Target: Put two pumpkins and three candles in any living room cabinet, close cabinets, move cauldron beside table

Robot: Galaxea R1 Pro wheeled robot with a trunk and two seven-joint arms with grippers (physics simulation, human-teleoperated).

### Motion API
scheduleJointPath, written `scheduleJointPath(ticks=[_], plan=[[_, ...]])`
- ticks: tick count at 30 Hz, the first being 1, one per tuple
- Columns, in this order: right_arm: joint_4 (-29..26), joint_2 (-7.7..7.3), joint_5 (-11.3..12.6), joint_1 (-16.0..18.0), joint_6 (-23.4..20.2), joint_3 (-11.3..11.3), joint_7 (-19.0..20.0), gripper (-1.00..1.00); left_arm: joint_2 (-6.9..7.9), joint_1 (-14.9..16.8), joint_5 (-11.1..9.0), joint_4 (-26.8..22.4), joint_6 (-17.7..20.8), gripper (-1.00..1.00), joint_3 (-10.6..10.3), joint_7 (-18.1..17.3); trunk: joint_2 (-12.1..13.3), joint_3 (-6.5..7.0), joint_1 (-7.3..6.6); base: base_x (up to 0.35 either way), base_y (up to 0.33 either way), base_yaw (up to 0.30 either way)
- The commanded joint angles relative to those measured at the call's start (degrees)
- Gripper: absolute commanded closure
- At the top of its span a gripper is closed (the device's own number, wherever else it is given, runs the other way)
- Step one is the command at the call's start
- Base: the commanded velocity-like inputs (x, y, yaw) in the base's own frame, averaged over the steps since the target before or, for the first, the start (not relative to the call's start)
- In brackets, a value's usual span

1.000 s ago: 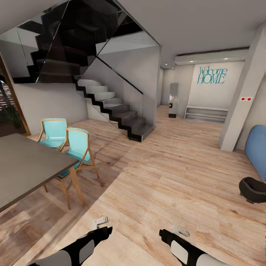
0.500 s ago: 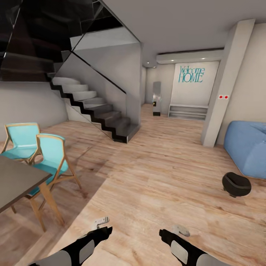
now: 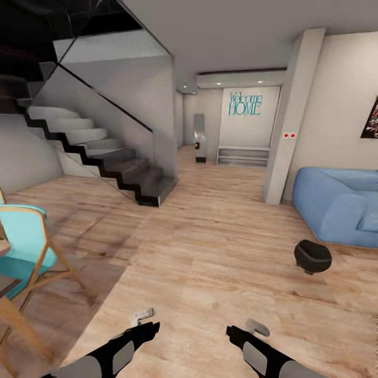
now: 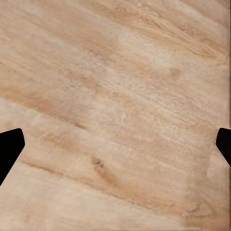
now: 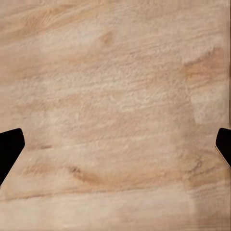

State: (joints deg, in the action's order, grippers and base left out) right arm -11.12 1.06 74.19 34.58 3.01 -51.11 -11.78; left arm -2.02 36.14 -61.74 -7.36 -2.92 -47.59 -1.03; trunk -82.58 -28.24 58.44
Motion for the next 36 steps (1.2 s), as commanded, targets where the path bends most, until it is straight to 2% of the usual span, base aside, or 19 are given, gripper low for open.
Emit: scheduleJointPath(ticks=[1,10,36], plan=[[-0.05,0.00,0.61,0.05,0.24,-0.48,-0.26,-1.00,0.00,0.02,-0.57,0.07,-0.24,-1.00,-0.49,-0.11,-0.03,-0.10,0.03,0.337,0.000,-0.270],[-0.05,0.00,0.57,0.04,0.40,-0.57,-0.35,-1.00,0.00,0.04,-0.58,0.07,-0.24,-1.00,-0.49,-0.11,-0.03,-0.41,0.03,0.337,0.000,-0.228],[-0.05,0.00,0.43,0.05,0.67,-0.57,-0.35,-1.00,0.00,0.01,-0.65,0.07,-0.23,-1.00,-0.49,-0.11,-0.03,-0.44,0.03,0.337,0.000,-0.006]])
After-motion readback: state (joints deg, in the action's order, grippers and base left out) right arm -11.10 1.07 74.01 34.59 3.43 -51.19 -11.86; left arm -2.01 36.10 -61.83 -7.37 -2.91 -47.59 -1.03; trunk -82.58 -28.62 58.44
